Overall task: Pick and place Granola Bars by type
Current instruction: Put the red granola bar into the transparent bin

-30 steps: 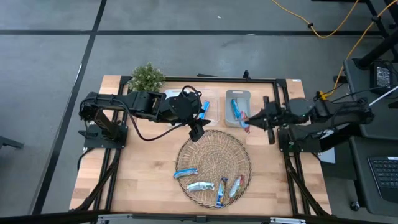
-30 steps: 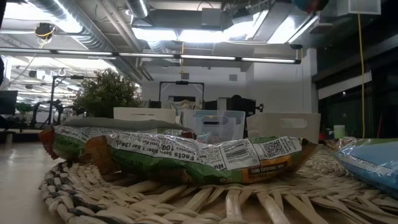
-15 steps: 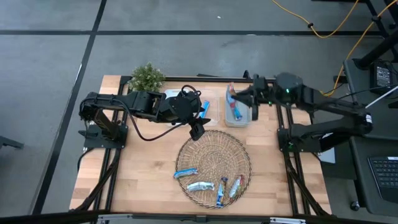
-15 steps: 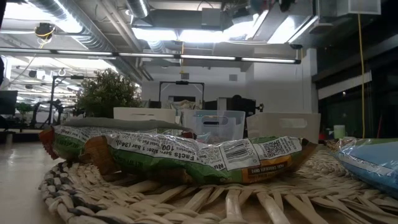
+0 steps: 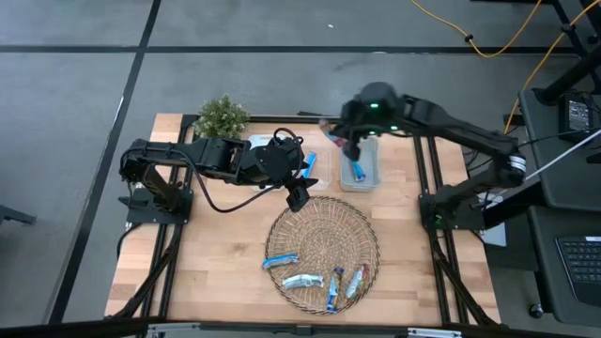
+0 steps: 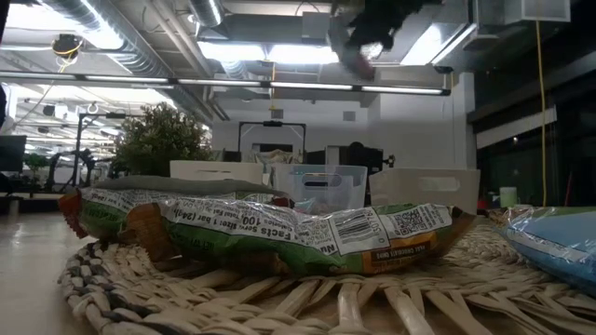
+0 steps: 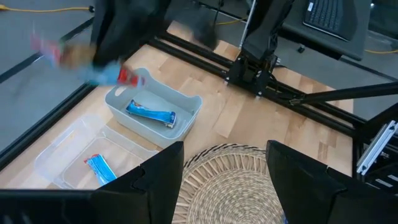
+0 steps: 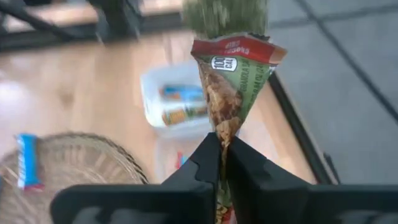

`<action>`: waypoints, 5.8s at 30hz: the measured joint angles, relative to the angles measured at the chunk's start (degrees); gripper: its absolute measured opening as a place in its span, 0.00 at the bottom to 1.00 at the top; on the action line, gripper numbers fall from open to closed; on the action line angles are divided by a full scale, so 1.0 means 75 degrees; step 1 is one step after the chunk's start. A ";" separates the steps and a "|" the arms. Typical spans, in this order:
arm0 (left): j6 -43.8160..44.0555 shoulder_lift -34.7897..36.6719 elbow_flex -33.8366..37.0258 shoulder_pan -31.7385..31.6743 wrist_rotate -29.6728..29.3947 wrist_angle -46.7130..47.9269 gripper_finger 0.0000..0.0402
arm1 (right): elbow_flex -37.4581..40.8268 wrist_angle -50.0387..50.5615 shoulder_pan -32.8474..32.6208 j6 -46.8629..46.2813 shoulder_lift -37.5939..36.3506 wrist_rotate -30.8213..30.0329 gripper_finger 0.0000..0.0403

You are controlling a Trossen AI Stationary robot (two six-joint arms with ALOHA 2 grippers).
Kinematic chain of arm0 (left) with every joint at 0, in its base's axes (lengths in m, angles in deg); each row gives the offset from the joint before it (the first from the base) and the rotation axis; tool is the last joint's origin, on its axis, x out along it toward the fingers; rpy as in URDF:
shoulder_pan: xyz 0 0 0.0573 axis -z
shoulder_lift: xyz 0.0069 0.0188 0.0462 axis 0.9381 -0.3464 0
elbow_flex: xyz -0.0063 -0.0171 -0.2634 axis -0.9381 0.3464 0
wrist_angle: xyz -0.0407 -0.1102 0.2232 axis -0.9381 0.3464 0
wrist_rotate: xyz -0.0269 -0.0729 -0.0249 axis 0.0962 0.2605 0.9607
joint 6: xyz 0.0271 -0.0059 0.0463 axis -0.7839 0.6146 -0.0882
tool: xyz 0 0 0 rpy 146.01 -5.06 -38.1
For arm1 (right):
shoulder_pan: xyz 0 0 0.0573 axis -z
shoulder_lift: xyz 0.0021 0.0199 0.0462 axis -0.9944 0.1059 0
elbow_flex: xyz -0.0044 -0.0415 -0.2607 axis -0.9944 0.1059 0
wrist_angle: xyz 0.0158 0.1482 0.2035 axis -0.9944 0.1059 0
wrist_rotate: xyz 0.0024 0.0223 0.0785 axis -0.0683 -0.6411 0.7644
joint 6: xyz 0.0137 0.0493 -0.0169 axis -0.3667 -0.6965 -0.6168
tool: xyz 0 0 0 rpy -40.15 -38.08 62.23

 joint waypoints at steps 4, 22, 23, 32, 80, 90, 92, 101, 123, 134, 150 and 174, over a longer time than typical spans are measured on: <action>0.0000 0.0000 0.0003 0.0000 -0.0005 0.0000 0.55 | 0.0090 -0.0072 0.0137 0.0154 0.0877 0.0001 0.06; -0.0003 0.0000 0.0000 -0.0003 -0.0064 0.0003 0.55 | 0.0098 -0.0559 0.0134 0.0121 0.2380 0.0679 0.08; -0.0003 0.0000 0.0002 -0.0012 -0.0064 0.0003 0.55 | 0.0098 -0.0562 0.0137 0.0147 0.2380 0.0678 0.09; -0.0064 0.0000 0.0000 -0.0016 -0.0067 0.0006 0.55 | -0.0678 0.0613 0.0136 0.0117 0.2287 0.0609 0.30; -0.0716 0.0076 0.0001 0.0242 0.0135 0.0519 0.55 | -0.1388 0.4585 -0.8446 -0.2516 0.0119 -0.0464 0.28; -0.0933 0.0076 0.0001 0.0242 0.0290 0.0519 0.55 | -0.1400 0.4460 -0.8487 -0.1614 0.1443 -0.0565 0.28; -0.0993 0.0074 0.0000 0.0242 0.0335 0.0519 0.55 | -0.1400 0.4462 -0.8492 -0.1252 0.1644 -0.0831 0.28; -0.1151 0.0070 0.0000 0.0251 0.0636 0.0519 0.55 | 0.0006 0.3296 -0.8231 -0.0270 0.1789 -0.0149 0.46; -0.0796 0.0070 0.0002 0.0251 0.0629 0.0519 0.55 | 0.3303 -0.0575 -0.8172 -0.0117 0.1771 -0.1317 0.67; -0.0739 0.0070 0.0001 0.0251 0.0599 0.0455 0.55 | 0.4044 -0.1319 -0.8172 -0.0111 0.1771 -0.1209 0.67; -0.0534 0.0070 0.0003 0.0251 0.0565 0.0452 0.55 | 0.4440 -0.1819 -0.8002 -0.0085 0.1771 -0.1459 0.34; -0.0582 0.0067 0.0002 0.0251 0.0561 0.0452 0.55 | 0.2951 0.0525 -0.7965 -0.0913 0.1194 -0.2308 0.04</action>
